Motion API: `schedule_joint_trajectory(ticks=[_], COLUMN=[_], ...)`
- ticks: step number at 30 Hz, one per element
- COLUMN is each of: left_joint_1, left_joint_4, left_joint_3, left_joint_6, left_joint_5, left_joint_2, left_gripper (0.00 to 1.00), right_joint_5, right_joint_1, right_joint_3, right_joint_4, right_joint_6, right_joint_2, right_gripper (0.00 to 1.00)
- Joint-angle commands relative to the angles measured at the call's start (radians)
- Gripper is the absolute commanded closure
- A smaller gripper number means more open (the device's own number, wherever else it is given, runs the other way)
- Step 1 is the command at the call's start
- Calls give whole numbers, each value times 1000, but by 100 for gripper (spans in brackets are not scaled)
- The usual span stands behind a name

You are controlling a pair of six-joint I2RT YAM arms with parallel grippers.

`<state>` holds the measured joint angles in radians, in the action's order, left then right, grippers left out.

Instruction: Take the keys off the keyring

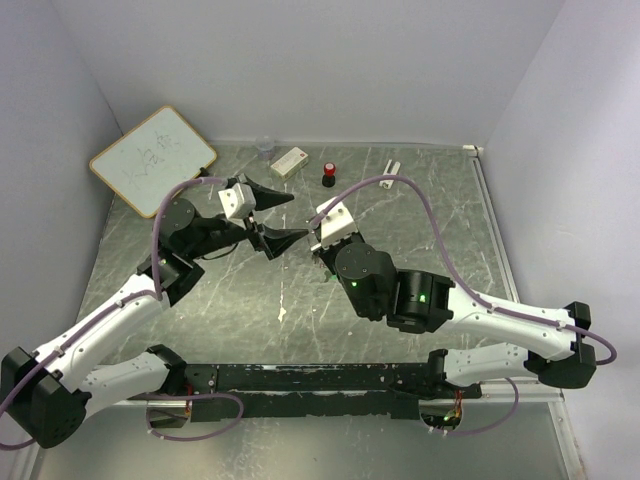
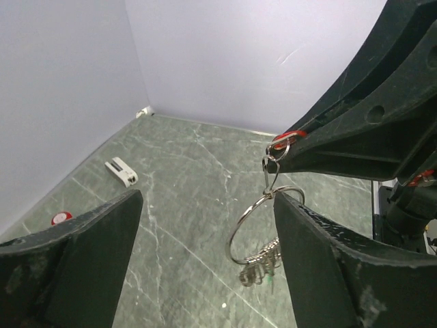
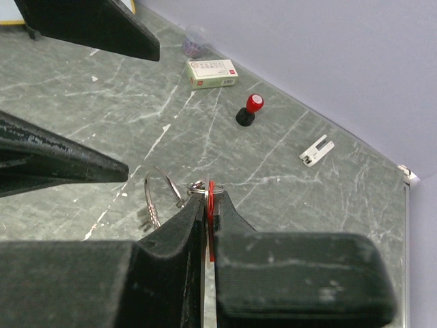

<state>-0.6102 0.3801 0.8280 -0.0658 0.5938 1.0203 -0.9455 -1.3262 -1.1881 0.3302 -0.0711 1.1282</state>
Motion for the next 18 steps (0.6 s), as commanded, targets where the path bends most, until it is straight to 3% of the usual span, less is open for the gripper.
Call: schedule_joint_trajectory(ticks=[1, 6, 13, 18], left_joint_1=[5, 5, 4, 5], left_joint_4=[153, 407, 538, 630], left_joint_3=[-17, -108, -104, -105], left_joint_6=[-18, -56, -106, -165], left_joint_5=[90, 232, 347, 344], left_joint_2=[11, 44, 133, 173], left_gripper=[15, 18, 24, 29], right_joint_5=[11, 16, 23, 23], right_joint_1=[-10, -18, -23, -24], right_joint_3=[14, 21, 36, 44], right_joint_4=[-46, -45, -55, -66], right_joint_6=[-13, -9, -12, -21], right_joint_2=[-33, -43, -57, -58], right_gripper=[100, 100, 100, 100])
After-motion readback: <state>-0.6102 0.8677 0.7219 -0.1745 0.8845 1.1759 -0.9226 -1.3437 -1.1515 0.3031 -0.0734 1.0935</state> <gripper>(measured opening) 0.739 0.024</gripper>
